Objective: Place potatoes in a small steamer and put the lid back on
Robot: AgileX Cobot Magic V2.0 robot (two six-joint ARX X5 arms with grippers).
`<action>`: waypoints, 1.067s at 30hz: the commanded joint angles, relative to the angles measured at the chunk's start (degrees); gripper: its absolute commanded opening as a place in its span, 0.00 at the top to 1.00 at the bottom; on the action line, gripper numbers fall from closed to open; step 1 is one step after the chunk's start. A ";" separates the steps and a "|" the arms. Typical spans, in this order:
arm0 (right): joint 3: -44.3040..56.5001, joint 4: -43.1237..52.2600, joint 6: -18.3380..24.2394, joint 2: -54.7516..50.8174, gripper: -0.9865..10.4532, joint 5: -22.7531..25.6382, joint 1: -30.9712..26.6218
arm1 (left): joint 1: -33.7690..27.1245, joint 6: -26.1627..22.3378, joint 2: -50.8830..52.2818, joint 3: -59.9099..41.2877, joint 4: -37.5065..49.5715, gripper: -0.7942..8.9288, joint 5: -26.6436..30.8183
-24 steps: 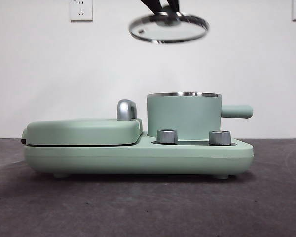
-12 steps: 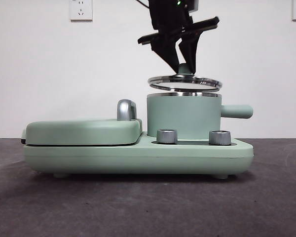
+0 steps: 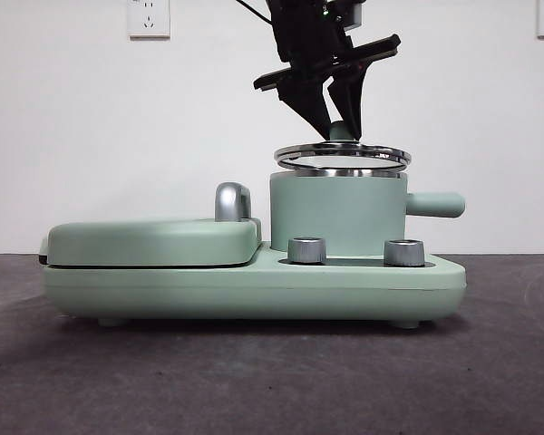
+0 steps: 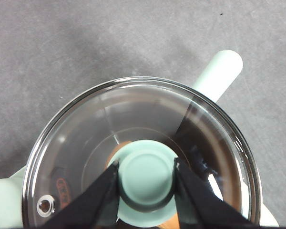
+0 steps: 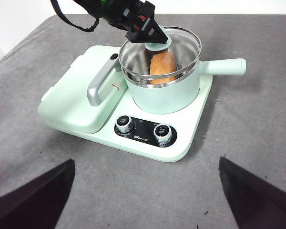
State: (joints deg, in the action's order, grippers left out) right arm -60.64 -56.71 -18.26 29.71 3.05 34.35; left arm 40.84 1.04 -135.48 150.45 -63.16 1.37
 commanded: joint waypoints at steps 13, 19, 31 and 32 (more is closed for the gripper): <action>-0.44 0.61 -0.66 0.20 0.49 -0.04 0.42 | -0.07 0.00 -2.84 1.81 -0.04 0.91 -0.04; -0.44 0.61 -0.70 0.20 0.49 -0.04 0.42 | -0.07 -0.13 -3.63 1.81 1.20 0.91 -0.11; -0.44 1.03 -0.83 0.20 0.49 -0.04 0.42 | -0.35 -1.79 -3.63 1.81 2.56 0.91 -3.91; -0.44 1.03 -0.83 0.17 0.49 -0.04 0.42 | -0.33 -2.12 -3.63 1.81 2.56 0.91 -3.26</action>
State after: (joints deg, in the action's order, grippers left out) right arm -60.64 -56.29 -18.48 29.71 3.05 34.35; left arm 39.97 -0.05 -136.90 150.45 -61.63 -1.76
